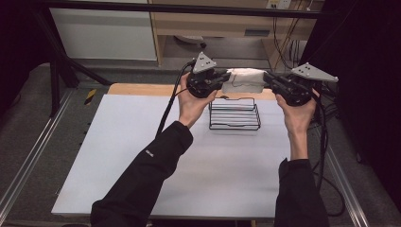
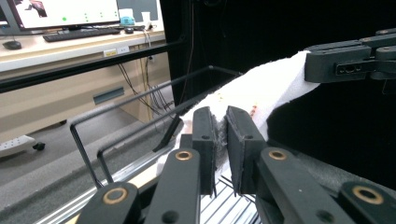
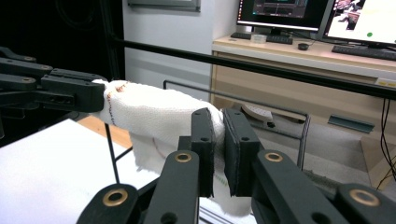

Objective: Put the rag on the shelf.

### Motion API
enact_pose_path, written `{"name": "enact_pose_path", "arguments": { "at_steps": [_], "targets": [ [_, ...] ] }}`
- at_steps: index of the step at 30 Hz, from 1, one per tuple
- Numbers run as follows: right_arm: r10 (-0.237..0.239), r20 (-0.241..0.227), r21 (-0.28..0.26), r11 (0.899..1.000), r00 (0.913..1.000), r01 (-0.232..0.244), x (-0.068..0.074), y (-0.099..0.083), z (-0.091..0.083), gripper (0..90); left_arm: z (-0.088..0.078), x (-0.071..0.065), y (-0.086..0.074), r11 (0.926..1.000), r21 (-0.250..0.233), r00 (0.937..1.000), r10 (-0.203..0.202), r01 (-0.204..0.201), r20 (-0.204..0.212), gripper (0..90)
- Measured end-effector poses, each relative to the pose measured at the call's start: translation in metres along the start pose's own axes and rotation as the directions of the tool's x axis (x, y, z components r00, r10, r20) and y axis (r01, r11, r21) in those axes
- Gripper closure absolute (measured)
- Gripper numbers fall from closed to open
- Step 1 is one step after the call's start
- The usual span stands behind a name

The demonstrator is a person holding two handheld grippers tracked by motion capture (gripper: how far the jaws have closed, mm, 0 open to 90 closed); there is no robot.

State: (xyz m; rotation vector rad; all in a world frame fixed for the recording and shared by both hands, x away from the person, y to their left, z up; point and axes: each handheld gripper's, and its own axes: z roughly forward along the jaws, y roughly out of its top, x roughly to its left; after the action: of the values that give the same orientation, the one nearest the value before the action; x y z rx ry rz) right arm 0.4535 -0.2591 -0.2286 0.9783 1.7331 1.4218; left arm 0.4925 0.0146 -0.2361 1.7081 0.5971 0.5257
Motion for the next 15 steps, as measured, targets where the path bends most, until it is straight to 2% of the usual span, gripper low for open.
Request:
{"name": "enact_pose_path", "arguments": {
  "at_steps": [9,15],
  "targets": [
    [0.001,-0.014,0.008,1.0,0.9999,-0.001,0.002,-0.014,-0.001,83.4,-0.003,-0.001,-0.006,0.9996,0.03,0.9999,0.004,-0.005,0.011,80.0],
    [-0.004,-0.019,0.005,1.0,0.9998,0.004,0.001,-0.018,-0.002,83.4,-0.013,0.001,0.002,0.9993,0.032,0.9997,0.019,-0.02,0.015,76.3]
  ]
}}
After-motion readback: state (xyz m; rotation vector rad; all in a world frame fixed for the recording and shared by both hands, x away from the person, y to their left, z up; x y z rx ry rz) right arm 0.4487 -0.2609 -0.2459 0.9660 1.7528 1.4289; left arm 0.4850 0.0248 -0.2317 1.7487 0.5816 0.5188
